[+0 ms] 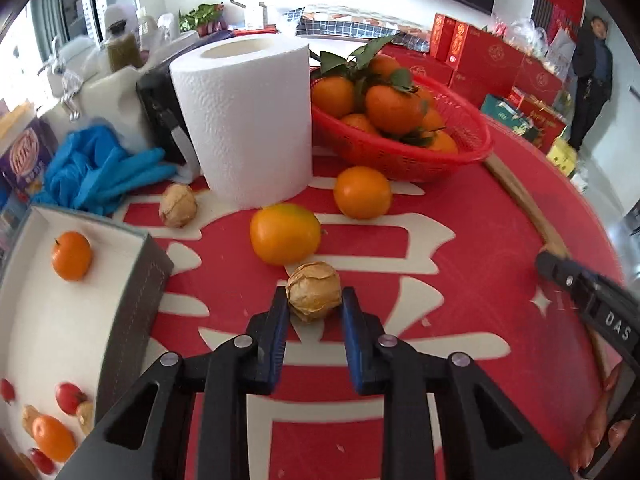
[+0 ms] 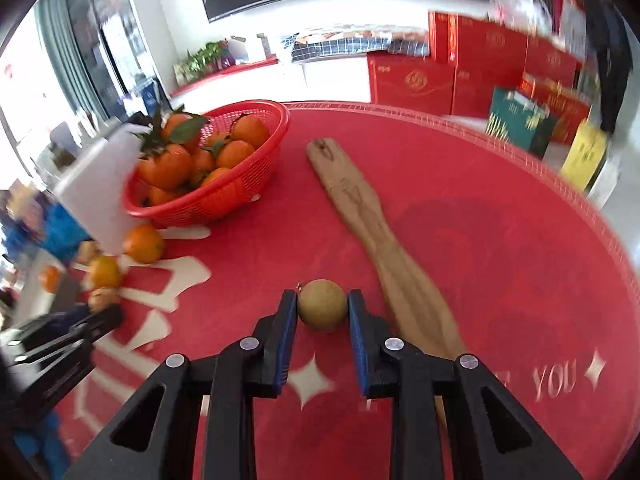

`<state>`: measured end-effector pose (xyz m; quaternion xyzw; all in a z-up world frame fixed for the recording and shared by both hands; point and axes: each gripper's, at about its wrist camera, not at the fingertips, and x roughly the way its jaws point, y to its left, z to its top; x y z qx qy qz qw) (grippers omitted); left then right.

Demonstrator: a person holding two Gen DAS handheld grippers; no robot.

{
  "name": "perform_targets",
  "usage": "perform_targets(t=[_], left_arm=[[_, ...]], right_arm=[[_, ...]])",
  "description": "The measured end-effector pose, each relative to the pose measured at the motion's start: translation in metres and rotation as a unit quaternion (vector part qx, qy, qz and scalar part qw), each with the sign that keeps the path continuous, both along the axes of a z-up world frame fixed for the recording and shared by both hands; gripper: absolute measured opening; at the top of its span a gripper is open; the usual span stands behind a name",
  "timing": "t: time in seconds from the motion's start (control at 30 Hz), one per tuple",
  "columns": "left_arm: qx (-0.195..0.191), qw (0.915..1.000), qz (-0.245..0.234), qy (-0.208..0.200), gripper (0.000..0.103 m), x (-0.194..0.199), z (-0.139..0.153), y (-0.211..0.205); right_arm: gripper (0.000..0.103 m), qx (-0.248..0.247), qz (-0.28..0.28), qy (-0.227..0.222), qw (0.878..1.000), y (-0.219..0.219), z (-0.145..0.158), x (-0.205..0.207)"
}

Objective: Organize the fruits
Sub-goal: 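Grasp a physalis with the left tool while the right tool grasps a brown kiwi, then carry the physalis and kiwi over the white tray with both tools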

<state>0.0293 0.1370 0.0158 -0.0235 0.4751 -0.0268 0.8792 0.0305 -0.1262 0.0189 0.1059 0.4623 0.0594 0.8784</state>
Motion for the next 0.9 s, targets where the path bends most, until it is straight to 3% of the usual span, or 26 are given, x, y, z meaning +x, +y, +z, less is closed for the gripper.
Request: perform_targets(t=[0.13,0.4,0.73,0.9], left_arm=[[-0.013,0.9995,-0.008,-0.026,0.028,-0.026,0.012,0.012],[-0.023,0.997,0.007,-0.074,0.028,-0.068,0.048,0.049],[0.036,0.9924,0.07,-0.095,0.028,-0.097,0.06,0.092],[0.035,0.9908,0.092,-0.092,0.028,-0.108,0.057,0.116]], right_arm=[[0.027,0.032,0.002,0.005,0.999,-0.008,0.003,-0.022],[0.027,0.028,0.031,-0.002,0.999,0.015,0.014,-0.04],[0.027,0.023,0.084,0.001,0.996,0.077,0.023,-0.053],[0.027,0.015,0.113,-0.004,0.993,0.113,0.033,-0.057]])
